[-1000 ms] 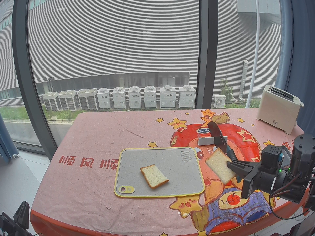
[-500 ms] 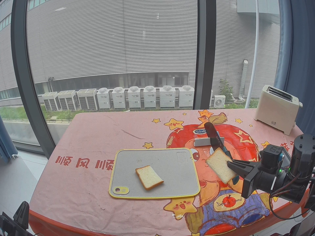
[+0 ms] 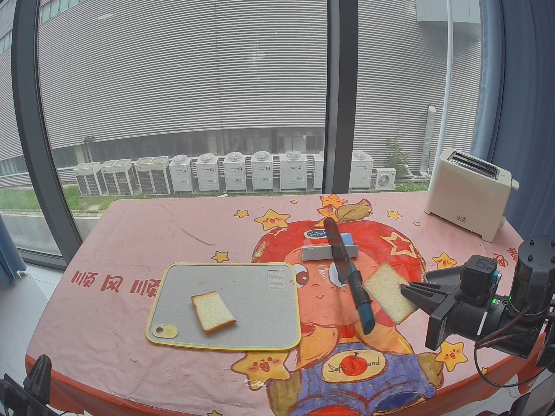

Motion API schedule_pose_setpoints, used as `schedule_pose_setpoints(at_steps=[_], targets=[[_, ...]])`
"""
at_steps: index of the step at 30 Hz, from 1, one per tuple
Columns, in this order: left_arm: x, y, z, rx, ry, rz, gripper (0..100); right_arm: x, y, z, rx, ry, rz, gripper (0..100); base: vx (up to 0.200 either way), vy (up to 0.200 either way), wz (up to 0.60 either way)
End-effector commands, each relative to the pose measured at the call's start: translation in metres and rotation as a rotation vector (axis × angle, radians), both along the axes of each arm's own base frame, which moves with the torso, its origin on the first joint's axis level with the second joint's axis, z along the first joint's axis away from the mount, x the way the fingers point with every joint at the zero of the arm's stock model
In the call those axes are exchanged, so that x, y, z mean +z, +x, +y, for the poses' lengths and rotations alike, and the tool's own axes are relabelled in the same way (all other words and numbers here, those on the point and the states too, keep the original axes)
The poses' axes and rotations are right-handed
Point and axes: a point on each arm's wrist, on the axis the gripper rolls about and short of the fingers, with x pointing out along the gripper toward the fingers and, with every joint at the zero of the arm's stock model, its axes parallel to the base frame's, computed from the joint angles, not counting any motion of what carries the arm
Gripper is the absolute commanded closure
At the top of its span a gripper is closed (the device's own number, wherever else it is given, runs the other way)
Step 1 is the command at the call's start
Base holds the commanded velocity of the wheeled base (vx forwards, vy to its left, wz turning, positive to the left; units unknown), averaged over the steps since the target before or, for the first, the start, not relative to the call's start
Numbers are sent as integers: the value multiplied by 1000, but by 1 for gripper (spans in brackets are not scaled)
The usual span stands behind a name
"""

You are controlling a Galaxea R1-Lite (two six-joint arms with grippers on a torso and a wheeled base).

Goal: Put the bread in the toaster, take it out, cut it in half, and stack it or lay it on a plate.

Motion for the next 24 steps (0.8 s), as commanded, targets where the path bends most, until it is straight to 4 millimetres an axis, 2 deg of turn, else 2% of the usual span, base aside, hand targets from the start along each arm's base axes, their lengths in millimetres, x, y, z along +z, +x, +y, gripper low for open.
schedule_pose_setpoints(at_steps=[1,3,24], targets=[[-5,0,0,0,0,1,100,-1,0,0,-1,-4,4,100,0,-200,0],[-5,0,0,0,0,1,100,-2,0,0,-1,-7,8,100,0,-200,0],[-5,0,0,0,0,1,100,-5,0,-5,-47,-23,7,100,0,0,0]])
